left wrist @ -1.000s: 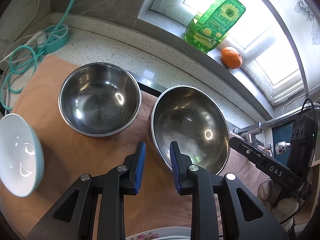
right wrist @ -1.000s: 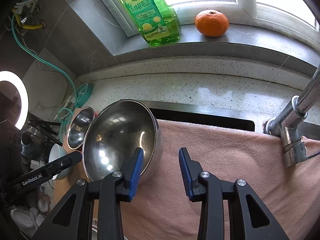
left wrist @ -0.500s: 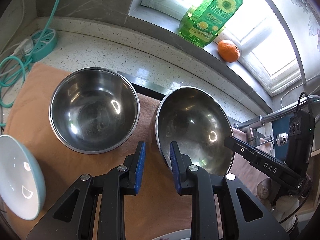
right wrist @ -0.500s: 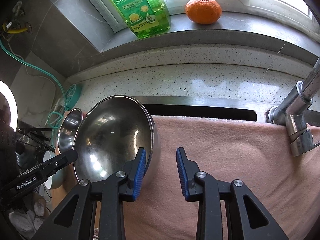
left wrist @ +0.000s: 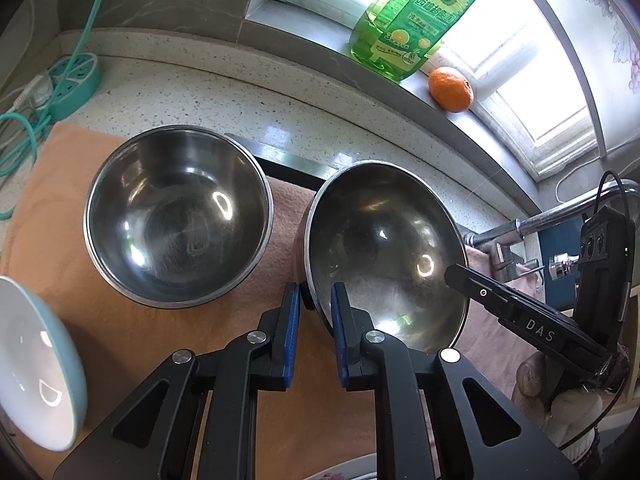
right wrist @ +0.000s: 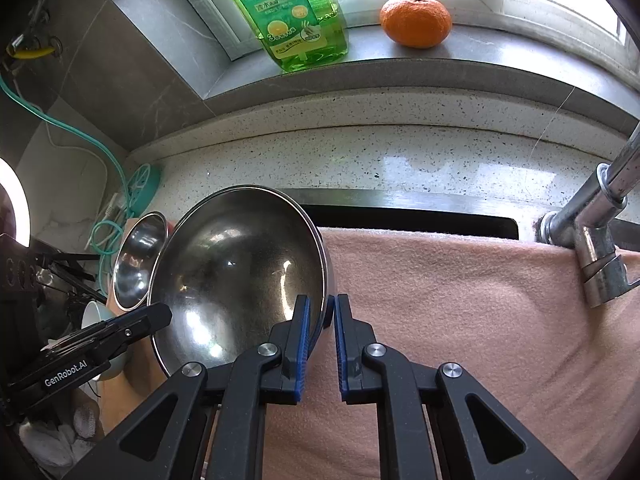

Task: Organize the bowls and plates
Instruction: 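Lift the large steel bowl with both tools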

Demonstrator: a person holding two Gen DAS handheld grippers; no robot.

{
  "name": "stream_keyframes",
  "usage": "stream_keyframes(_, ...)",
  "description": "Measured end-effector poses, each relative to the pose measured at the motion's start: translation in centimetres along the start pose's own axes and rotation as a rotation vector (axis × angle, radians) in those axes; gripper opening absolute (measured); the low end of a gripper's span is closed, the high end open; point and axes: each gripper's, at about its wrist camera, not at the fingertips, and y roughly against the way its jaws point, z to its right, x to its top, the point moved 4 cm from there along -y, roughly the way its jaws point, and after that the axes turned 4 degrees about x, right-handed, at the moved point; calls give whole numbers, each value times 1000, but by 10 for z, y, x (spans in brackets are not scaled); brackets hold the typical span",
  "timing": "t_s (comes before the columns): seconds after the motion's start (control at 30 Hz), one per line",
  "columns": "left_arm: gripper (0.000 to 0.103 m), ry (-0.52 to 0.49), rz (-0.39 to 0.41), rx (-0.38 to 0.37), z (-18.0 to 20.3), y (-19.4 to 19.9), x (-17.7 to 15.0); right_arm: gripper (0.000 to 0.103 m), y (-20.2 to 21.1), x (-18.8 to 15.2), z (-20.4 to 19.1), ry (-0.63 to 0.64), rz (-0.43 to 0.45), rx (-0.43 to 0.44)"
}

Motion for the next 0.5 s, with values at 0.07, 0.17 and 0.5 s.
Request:
stream_keyframes(0.07, 14, -3, 0, 2, 0, 1, -2, 11, 1, -1, -1, -1, 2, -4)
stream_keyframes(0.17, 14, -4, 1, 1, -1, 4, -4, 11, 2, -2, -2, 4, 1, -11)
stream_keyframes(0.5, 14, -6, 13, -16, -3, 22, -17, 11, 15, -14, -15, 23, 5, -4)
